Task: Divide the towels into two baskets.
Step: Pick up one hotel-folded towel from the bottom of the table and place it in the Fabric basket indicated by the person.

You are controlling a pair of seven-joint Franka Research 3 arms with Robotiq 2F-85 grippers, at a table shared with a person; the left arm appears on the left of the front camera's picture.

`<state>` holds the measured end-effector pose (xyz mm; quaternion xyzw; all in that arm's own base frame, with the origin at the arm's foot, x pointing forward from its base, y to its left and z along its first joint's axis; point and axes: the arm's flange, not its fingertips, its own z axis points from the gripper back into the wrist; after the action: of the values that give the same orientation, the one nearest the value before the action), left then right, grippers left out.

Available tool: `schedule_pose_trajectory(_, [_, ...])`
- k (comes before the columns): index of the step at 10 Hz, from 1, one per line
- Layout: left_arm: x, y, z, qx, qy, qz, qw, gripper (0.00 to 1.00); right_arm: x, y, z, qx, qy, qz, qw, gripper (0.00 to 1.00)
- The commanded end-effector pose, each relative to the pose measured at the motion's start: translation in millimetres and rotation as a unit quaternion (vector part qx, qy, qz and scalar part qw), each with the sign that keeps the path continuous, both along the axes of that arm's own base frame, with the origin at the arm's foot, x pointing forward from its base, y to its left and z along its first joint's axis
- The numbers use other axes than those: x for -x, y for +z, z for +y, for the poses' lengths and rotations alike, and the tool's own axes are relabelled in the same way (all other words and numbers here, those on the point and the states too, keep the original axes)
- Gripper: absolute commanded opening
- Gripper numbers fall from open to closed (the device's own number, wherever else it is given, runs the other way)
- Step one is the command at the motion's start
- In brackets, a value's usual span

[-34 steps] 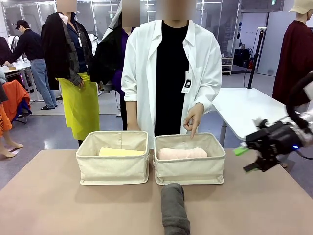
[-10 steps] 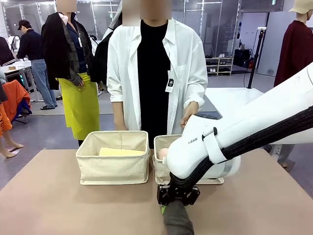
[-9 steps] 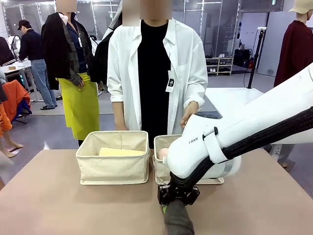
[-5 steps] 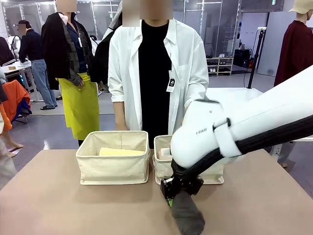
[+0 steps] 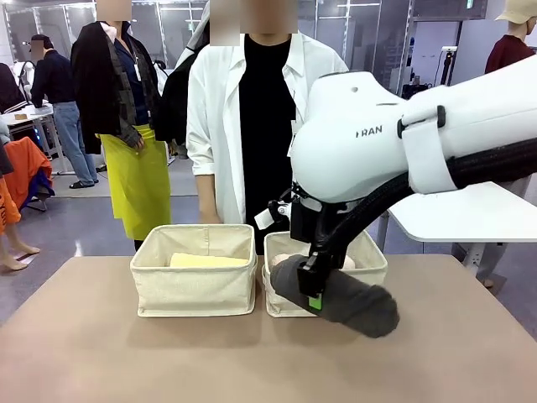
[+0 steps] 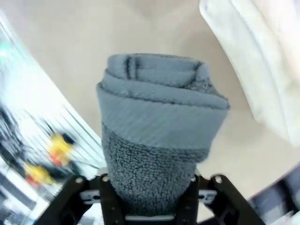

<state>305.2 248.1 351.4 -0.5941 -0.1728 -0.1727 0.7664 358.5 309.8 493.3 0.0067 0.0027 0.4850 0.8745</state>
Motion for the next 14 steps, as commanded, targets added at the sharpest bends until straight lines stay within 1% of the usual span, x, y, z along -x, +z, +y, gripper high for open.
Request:
schedule_pose_trajectory(1, [6,2,-2,0.002,0.001,-0.003,1.0,0.95,4,12,-31,-0.016,0.224,0.0,0.974,0.0])
schedule_pose_trajectory(2, [6,2,-2,0.002,0.001,-0.003,1.0,0.95,11,19,-53,0.011,0.254,-0.007,0.967,0.0])
schedule_pose_trajectory(3, [6,2,-2,0.002,0.001,-0.003,1.0,0.95,18,20,-69,0.034,0.26,-0.01,0.965,0.0])
schedule_pose_trajectory(4, [6,2,-2,0.002,0.001,-0.003,1.0,0.95,0,12,-22,0.005,0.162,-0.001,0.987,0.0])
schedule_pose_trajectory(8, [6,2,-2,0.002,0.001,-0.003,1.0,0.95,0,12,-22,0.005,0.162,-0.001,0.987,0.0])
schedule_pose_trajectory(9, [6,2,-2,0.002,0.001,-0.003,1.0,0.95,-1,9,-32,0.011,0.176,0.004,0.984,0.4])
schedule_pose_trajectory(10, [6,2,-2,0.002,0.001,-0.003,1.0,0.95,-23,13,-32,0.012,0.226,-0.038,0.973,0.4])
schedule_pose_trajectory(11, [6,2,-2,0.002,0.001,-0.003,1.0,0.95,-49,18,-29,0.023,0.241,-0.062,0.968,0.4])
schedule_pose_trajectory(12, [6,2,-2,0.002,0.001,-0.003,1.0,0.95,-78,20,-29,0.029,0.238,-0.069,0.968,0.4])
schedule_pose_trajectory(13, [6,2,-2,0.002,0.001,-0.003,1.0,0.95,-106,18,-27,0.016,0.251,-0.059,0.966,0.4])
schedule_pose_trajectory(14, [6,2,-2,0.002,0.001,-0.003,1.0,0.95,-128,17,-26,0.031,0.248,-0.06,0.966,0.4])
